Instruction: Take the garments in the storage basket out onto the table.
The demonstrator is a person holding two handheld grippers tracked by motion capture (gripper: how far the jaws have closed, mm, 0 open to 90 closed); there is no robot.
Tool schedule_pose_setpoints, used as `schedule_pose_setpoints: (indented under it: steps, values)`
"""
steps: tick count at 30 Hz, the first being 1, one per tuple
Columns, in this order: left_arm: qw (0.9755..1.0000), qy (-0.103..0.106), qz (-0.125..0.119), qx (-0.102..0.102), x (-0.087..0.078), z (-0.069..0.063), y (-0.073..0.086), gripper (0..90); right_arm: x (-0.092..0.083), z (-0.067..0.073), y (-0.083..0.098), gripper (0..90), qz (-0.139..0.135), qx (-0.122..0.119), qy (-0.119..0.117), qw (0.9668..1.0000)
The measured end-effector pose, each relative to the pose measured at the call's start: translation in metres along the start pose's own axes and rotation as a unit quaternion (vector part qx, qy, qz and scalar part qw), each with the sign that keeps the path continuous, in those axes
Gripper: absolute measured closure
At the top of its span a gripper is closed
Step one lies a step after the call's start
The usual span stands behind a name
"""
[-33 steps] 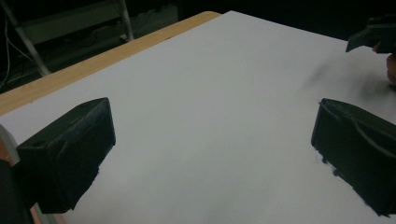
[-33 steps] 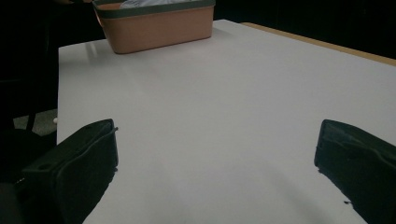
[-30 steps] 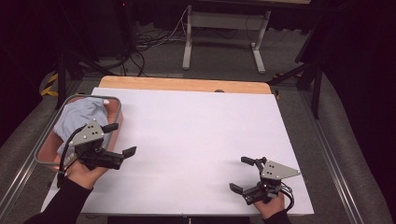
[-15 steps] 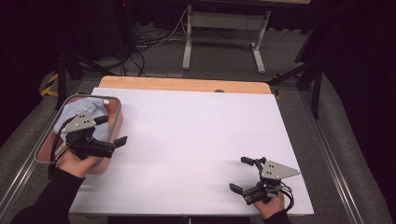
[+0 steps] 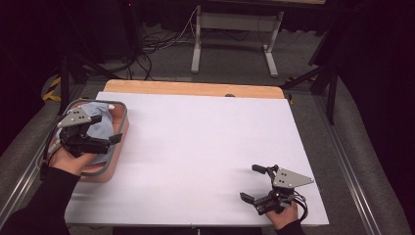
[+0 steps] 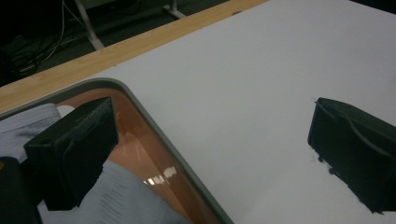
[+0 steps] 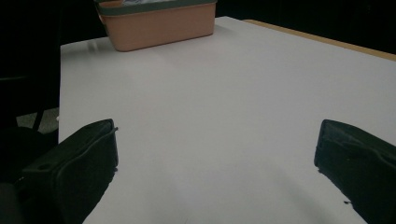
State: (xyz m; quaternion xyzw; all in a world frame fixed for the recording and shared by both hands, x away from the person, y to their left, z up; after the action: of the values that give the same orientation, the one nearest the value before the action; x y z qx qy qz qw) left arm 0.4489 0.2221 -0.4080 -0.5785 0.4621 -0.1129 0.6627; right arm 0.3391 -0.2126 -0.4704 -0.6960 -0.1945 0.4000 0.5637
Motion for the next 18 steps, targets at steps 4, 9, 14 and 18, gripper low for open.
schedule_pose_setpoints:
  steps: [4,9,14,18]
  values:
    - [0.9999,-0.01,-0.001,-0.01,-0.001,0.011,0.0,2.3,0.0,0.0,0.0,0.0,-0.001,0.0,0.0,1.0]
    - [0.9987,-0.04,0.018,-0.025,-0.002,0.033,0.004,1.8,-0.001,0.0,-0.001,0.0,-0.003,0.0,0.003,1.0]
    - [0.9968,-0.062,0.033,-0.038,-0.004,0.049,0.006,1.4,-0.001,0.0,-0.001,0.1,-0.002,0.0,0.003,1.0]
    - [0.9953,-0.075,0.04,-0.047,-0.003,0.06,0.009,1.6,-0.001,0.0,-0.001,0.1,-0.003,0.0,0.003,1.0]
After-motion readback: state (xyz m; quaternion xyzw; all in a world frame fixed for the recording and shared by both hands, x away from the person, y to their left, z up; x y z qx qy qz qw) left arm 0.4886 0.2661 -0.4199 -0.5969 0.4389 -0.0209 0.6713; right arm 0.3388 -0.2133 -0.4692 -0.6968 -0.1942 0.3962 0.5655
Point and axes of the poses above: each handheld gripper's, and its own axes: x roughly forward along the jaws, y roughly out of its underside, z roughly to its left, the point moved 9 cm from there along x, roughly forward along the jaws, and after that the axes turned 9 degrees about y, right-handed, at the moved point
